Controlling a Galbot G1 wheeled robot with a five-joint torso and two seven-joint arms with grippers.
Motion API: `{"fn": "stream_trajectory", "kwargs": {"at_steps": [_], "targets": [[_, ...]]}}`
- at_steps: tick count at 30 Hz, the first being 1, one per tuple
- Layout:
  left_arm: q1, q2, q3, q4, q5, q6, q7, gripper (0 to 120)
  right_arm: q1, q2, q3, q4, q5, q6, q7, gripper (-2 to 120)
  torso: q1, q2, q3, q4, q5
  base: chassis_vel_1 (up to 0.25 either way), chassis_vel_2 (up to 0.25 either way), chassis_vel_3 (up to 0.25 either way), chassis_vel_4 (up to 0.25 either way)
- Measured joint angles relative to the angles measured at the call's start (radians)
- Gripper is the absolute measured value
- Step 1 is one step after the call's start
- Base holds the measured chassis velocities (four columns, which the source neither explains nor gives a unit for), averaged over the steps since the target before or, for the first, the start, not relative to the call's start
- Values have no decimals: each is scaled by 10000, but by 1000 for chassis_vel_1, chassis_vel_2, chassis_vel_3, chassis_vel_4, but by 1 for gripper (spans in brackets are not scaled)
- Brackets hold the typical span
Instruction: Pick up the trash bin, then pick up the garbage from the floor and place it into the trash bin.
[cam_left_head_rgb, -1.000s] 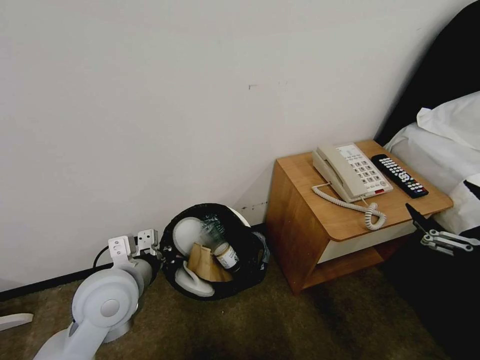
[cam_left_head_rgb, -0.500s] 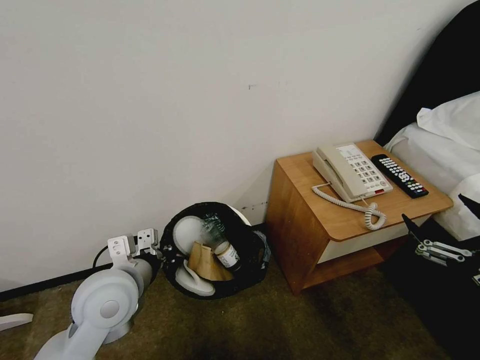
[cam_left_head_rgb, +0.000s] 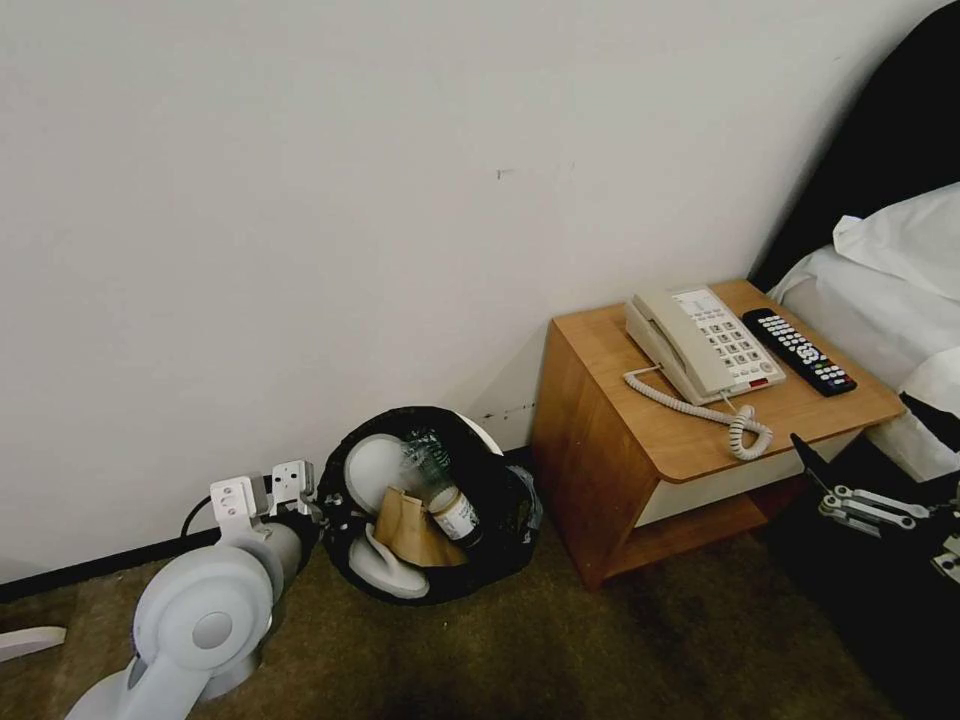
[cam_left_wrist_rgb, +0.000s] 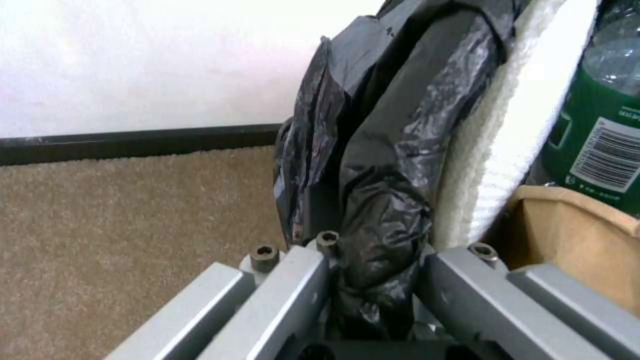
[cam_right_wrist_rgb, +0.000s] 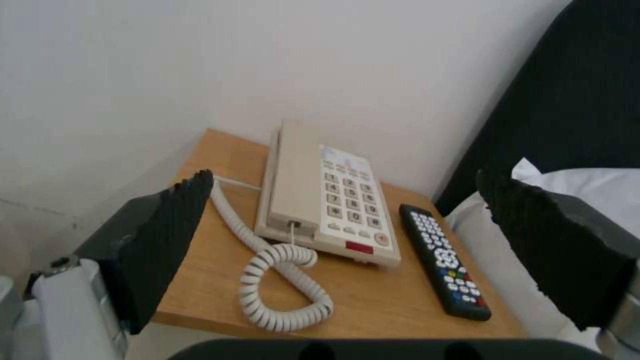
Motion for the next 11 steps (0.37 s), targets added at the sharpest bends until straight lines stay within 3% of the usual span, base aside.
{"fn": "stream_trajectory", "kwargs": {"at_steps": [11], "targets": [[65, 18, -4, -69, 38, 0, 0, 0, -6, -2, 19, 0, -24, 6, -11, 100, 0, 0, 0, 0, 0, 0, 0, 0, 0]]}}
